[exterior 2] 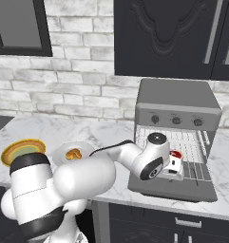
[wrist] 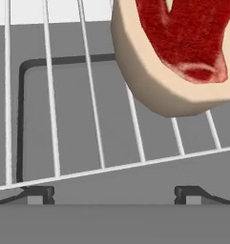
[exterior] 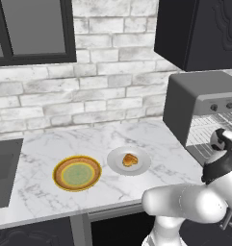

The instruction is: Open the toaster oven door. Place the bread on the top rack in the toaster oven and place the steak on the bottom rack.

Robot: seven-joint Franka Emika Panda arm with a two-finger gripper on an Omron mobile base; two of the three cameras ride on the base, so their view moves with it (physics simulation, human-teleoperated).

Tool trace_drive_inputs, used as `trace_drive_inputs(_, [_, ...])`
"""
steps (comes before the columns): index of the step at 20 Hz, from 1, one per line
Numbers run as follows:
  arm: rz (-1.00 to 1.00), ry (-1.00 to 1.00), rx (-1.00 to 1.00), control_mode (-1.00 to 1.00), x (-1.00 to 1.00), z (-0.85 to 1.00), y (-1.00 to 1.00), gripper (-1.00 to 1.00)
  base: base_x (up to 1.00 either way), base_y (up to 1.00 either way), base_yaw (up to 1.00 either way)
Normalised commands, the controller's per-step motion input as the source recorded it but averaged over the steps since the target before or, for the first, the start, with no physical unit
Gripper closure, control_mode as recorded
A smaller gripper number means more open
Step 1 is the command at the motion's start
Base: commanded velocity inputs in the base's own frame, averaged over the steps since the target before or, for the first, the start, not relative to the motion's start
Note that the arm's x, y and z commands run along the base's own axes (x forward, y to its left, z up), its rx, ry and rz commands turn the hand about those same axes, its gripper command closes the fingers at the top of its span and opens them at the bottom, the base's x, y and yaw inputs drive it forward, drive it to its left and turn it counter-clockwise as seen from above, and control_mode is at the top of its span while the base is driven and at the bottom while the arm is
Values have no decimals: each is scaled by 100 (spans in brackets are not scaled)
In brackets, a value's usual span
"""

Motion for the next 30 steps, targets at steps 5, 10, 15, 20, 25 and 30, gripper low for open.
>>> trace_drive_inputs(5, [-6,0,3,-100,5,-8,-2,-100,0,0,0])
trace_drive_inputs(10, [-6,-2,7,-100,15,-7,-2,-100,0,0,0])
trace_drive_inputs(15, [-12,0,4,-100,27,0,-11,-100,0,0,0])
trace_drive_inputs(20, [-11,-1,3,-100,18,-2,-12,-100,0,0,0])
trace_drive_inputs(25, [-9,-9,3,-100,16,-6,-3,-100,0,0,0])
trace_drive_inputs(30, [-4,-7,5,-100,31,-6,0,-100,0,0,0])
